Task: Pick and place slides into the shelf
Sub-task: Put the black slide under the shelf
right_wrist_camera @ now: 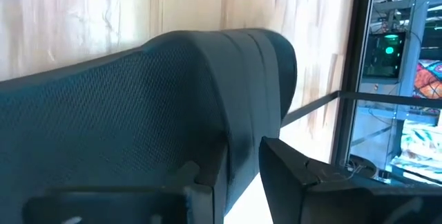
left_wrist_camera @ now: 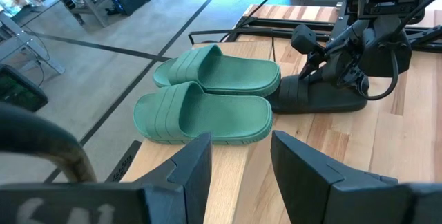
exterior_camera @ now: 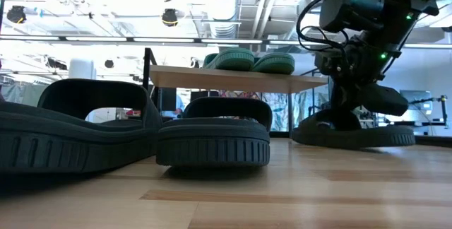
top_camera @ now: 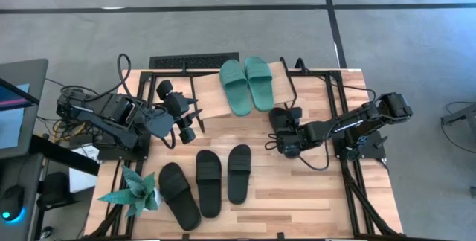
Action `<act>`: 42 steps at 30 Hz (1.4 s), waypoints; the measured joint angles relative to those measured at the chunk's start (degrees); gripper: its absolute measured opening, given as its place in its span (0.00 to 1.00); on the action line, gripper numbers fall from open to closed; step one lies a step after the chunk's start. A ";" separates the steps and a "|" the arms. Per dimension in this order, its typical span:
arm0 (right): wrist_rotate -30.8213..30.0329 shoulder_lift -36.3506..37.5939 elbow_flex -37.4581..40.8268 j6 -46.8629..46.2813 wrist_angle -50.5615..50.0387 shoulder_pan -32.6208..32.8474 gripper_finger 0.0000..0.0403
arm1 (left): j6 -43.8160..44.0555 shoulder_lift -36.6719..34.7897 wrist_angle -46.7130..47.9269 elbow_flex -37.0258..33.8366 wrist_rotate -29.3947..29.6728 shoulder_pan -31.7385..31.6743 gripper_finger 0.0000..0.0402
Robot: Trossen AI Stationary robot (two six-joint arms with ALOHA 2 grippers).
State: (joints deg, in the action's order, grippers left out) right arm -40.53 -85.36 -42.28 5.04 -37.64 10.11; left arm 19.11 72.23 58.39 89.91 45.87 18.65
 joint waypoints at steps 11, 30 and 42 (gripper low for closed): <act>7.34 0.02 -2.13 -0.29 -0.96 -2.27 0.18 | 0.00 0.00 0.00 0.00 0.00 0.00 0.35; 9.00 0.02 -6.39 -7.27 -9.65 2.03 0.18 | -0.65 0.00 0.02 0.02 -0.63 0.02 0.35; 12.48 2.29 -8.87 -20.37 -16.52 10.92 0.18 | -0.72 0.00 0.04 0.02 -0.68 0.00 0.35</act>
State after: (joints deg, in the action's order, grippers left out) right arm -28.05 -83.07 -51.16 -15.33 -54.15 21.03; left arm 18.39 72.23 58.43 89.93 45.19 18.66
